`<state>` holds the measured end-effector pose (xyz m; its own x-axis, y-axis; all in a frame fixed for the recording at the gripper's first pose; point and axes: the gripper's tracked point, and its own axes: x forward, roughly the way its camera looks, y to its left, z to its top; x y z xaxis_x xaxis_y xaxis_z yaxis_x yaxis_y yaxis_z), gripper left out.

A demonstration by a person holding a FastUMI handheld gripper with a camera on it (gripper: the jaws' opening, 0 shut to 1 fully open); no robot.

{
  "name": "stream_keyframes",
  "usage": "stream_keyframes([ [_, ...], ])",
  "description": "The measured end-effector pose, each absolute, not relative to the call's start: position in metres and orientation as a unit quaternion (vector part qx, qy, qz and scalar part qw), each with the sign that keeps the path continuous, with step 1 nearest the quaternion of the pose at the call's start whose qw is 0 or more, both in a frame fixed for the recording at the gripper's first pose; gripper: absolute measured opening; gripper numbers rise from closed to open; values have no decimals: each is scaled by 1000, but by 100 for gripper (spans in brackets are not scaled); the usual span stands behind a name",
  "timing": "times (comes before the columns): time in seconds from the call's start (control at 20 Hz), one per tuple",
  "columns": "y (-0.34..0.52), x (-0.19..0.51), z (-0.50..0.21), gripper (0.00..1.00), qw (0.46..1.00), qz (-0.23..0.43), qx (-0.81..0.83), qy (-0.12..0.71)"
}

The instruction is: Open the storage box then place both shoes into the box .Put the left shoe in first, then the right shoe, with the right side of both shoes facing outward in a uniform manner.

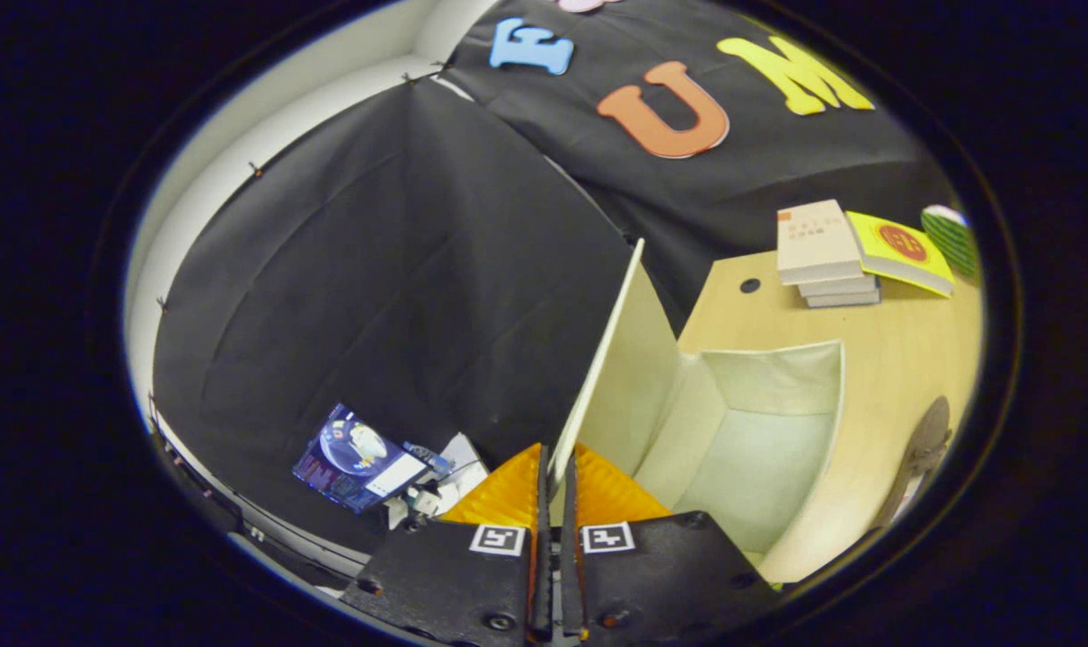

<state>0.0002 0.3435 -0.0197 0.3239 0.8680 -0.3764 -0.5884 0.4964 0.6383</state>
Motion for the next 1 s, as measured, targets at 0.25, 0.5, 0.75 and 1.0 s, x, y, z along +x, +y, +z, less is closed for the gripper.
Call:
stream_keyframes([
  [0.25, 380, -4, -18, 48, 803, 470, 156, 333],
  [0.5, 375, 2, -17, 89, 826, 451, 137, 309],
  [0.75, 324, 22, -13, 89, 887, 394, 61, 234],
  [1.0, 251, 38, -7, 100, 926, 319, 43, 196],
])
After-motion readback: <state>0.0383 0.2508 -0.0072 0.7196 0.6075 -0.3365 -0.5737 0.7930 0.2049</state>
